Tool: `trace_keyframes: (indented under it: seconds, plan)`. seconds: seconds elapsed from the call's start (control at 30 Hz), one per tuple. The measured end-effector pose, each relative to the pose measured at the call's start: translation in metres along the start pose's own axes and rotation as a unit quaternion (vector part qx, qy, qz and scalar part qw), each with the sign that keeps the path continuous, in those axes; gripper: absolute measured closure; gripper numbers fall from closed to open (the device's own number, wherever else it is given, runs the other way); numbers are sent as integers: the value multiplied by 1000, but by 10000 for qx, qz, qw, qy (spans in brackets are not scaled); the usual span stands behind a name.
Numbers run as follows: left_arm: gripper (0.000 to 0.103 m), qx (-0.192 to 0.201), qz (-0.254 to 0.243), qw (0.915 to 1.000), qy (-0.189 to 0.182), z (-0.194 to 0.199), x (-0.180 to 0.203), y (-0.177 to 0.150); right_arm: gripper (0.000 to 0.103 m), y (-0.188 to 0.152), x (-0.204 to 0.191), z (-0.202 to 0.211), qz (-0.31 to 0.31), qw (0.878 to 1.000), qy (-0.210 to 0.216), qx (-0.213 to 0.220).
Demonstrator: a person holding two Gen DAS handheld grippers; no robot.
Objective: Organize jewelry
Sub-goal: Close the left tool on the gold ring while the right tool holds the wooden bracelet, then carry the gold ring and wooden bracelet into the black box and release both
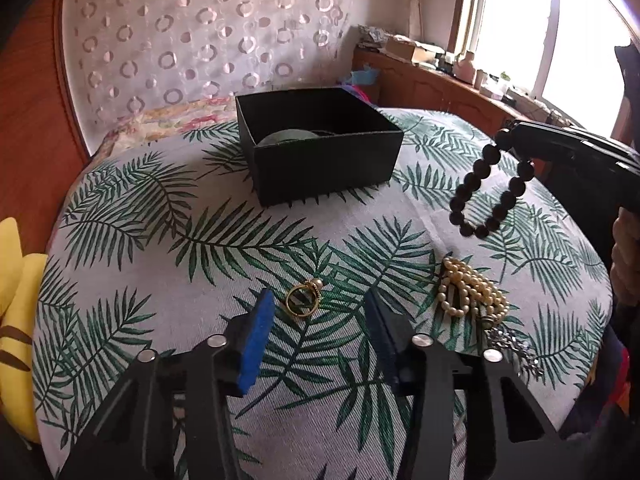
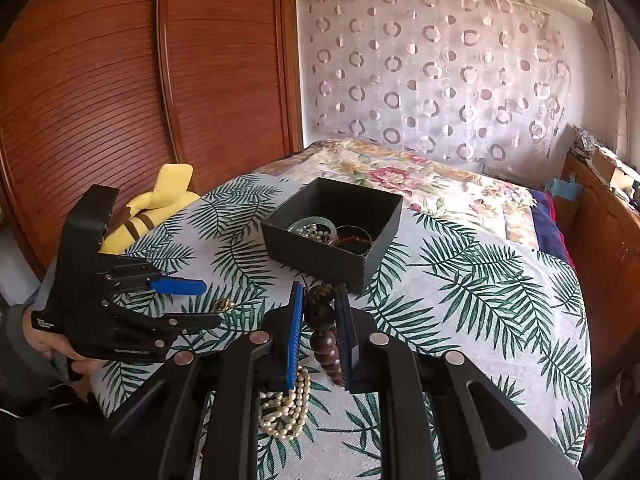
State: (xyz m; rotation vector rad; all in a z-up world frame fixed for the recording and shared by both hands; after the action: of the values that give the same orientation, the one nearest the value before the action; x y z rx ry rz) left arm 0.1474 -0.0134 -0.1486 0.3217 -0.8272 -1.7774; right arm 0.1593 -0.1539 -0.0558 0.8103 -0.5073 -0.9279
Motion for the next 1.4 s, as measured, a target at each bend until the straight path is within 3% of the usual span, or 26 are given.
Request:
trace_keyframes:
  seconds: [0.33, 0.37, 0.43, 0.77, 1.4]
  plan:
    - [68, -214, -181, 9993, 263, -16, -4, -1, 86, 2, 1, -3, 16, 10000, 0, -4]
    - [77, -209, -176, 9993, 263, -16, -4, -1, 86, 3, 2, -4, 23, 10000, -3, -3]
    - [84, -197, -201, 9993, 249, -15, -4, 0, 86, 5, 1, -6, 32, 10000, -9, 0]
    - [85, 43, -199, 9996, 195, -1, -1, 10, 86, 24, 1, -14, 103, 9999, -37, 60]
    - [85, 592, -354, 9972, 298, 17, -1, 80, 86, 108, 19, -50, 56, 9994, -205, 263]
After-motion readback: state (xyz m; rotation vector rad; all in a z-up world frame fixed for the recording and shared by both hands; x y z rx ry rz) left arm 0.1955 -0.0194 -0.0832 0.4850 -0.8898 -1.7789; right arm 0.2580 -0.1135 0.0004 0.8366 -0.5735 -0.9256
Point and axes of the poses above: each gripper's, at about its wrist camera, not at the fingertips, and z roughly against the way its jaws point, x to its right, y to its top, the point moved 8 cm from there along -z, roughly the way its jaws point, and after that the axes turned 9 degrees about -y, right-handed, at the moved point
